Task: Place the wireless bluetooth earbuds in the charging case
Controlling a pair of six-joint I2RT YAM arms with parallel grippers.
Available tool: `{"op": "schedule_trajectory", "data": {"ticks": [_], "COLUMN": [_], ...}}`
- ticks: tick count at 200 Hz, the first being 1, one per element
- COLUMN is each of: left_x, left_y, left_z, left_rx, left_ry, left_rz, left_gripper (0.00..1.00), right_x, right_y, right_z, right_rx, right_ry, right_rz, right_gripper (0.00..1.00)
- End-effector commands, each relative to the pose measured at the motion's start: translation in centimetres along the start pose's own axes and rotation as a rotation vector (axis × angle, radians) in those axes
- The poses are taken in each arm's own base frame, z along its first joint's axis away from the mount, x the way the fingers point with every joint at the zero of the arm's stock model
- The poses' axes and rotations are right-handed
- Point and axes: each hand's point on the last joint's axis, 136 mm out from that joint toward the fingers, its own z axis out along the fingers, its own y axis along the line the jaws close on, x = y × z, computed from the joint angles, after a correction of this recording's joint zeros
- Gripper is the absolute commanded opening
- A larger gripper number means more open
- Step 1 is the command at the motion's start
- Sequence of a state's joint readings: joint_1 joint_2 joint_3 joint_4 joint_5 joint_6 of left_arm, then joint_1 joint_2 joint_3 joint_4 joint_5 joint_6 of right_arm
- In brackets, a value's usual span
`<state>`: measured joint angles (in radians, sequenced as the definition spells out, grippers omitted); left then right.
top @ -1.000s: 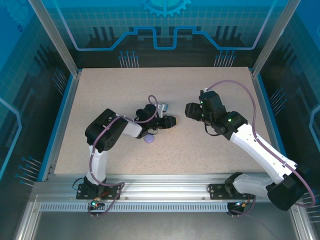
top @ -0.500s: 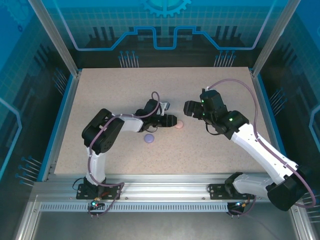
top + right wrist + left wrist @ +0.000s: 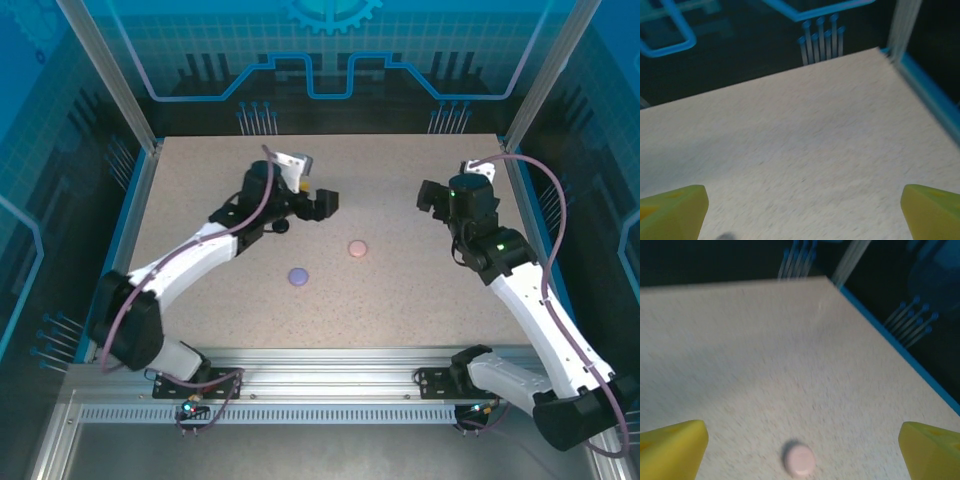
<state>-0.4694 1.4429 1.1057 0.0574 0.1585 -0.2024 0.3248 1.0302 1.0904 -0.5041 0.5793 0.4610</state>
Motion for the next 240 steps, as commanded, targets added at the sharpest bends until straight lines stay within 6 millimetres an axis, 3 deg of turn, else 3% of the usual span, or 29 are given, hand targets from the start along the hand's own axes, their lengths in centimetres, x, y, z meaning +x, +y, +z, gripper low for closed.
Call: {"op": "schedule_trajectory", "data": {"ticks": [1,22,25,38,78,120,153,181,204,240], "left_x": [-1.8,-3.6,-3.7,-3.8,-0.3,4.7,9.0,9.0,9.0,11.0], "left_y": [2.5,4.5,4.8,6.7,13.3,16.4,18.7,18.7,18.7,19.2], "left_z": [-3.6,-7.6,-8.2,-10.1,-13.3,-12.8,-10.6,-10.9,-10.1,-9.5], "left_rx": [-0.131,-0.225,-0.235,-0.304,-0.506,-0.579,-0.585,-0.572,-0.541,-0.532], "left_ry": [-0.112,-0.283,-0.296,-0.321,-0.3,-0.329,-0.263,-0.271,-0.225,-0.178], "left_rz": [0.165,0.259,0.266,0.289,0.283,0.279,0.263,0.25,0.253,0.213], "left_gripper": [0.99,0.99,0.99,0.99,0.99,0.99,0.99,0.99,0.99,0.99], "right_x": [0.4,2.4,3.7,5.4,9.7,13.2,13.1,14.3,15.7,15.6], "right_y": [-2.3,-3.1,-3.4,-3.8,-3.8,-3.4,-2.3,-1.5,0.3,-0.1], "right_z": [3.1,6.0,6.7,8.1,10.8,12.6,12.8,12.8,13.8,14.8], "right_rx": [0.11,0.127,0.131,0.136,0.095,0.025,-0.085,-0.182,-0.229,-0.252], "right_ry": [-0.046,-0.042,-0.023,-0.028,-0.065,-0.081,-0.111,-0.17,-0.151,-0.077], "right_rz": [-0.127,-0.187,-0.203,-0.242,-0.286,-0.336,-0.318,-0.304,-0.384,-0.344], "right_gripper": [1.0,1.0,1.0,1.0,1.0,1.0,1.0,1.0,1.0,1.0]}}
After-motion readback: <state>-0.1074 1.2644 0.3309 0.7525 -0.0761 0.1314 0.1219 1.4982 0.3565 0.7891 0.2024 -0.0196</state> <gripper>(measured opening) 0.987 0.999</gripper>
